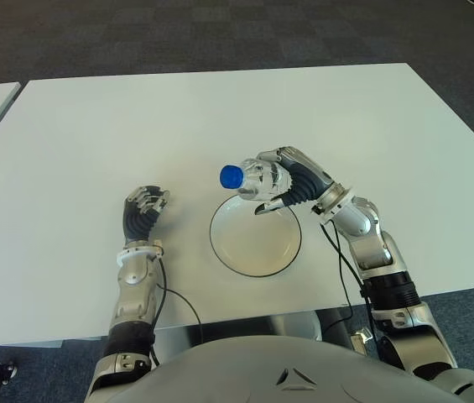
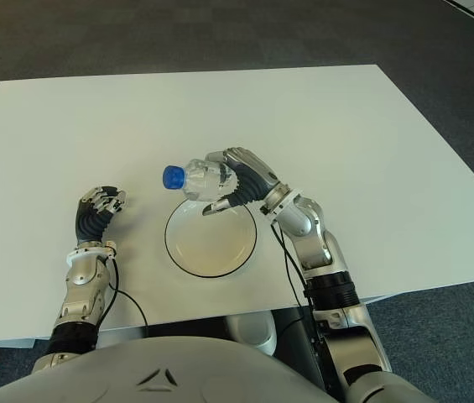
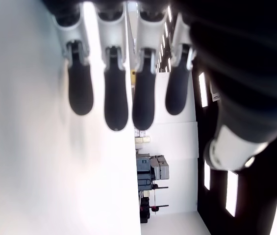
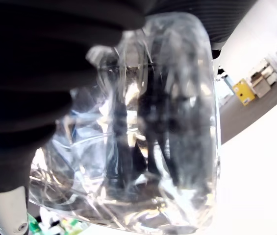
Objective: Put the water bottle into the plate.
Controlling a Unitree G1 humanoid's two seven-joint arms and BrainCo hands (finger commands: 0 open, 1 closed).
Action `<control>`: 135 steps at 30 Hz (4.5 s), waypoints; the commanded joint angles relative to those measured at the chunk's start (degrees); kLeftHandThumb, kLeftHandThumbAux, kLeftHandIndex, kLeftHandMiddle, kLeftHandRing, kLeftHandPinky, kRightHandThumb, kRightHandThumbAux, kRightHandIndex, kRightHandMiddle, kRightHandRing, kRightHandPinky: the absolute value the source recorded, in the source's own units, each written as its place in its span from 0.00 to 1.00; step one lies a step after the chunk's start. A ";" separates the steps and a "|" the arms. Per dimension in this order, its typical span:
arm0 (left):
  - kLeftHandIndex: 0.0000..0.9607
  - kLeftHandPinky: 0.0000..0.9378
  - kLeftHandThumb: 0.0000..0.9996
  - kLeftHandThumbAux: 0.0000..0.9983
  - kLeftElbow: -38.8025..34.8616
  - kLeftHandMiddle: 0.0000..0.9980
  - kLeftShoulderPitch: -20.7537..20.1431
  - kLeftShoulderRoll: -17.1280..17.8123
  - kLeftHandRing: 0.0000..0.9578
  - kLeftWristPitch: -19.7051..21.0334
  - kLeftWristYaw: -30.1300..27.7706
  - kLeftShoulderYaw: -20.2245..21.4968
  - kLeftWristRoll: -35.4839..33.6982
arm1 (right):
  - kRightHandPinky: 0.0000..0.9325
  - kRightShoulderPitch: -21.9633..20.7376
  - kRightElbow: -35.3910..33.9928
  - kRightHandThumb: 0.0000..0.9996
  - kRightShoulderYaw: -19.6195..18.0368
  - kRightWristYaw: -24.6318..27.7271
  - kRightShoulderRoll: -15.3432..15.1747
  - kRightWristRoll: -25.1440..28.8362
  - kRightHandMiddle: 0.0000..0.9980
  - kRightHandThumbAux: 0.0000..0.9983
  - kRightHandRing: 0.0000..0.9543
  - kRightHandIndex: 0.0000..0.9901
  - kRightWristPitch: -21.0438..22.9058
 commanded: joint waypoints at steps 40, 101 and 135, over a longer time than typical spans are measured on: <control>0.44 0.53 0.83 0.68 1.10 0.48 1.52 -0.48 0.54 0.78 0.13 -0.10 -0.32 | 0.94 1.38 -6.58 0.71 12.44 4.21 -3.07 -17.62 0.88 0.72 0.91 0.44 22.97; 0.44 0.53 0.83 0.68 0.74 0.48 1.59 0.33 0.54 0.60 -0.29 -0.03 0.02 | 0.55 4.42 4.56 0.69 18.72 2.75 -8.20 -1.27 0.39 0.72 0.50 0.42 -7.32; 0.43 0.55 0.83 0.68 0.18 0.48 1.53 0.70 0.56 0.33 -1.72 -0.02 -1.25 | 0.00 4.74 2.06 0.32 17.46 -0.44 -8.26 -4.98 0.00 0.43 0.00 0.00 -7.74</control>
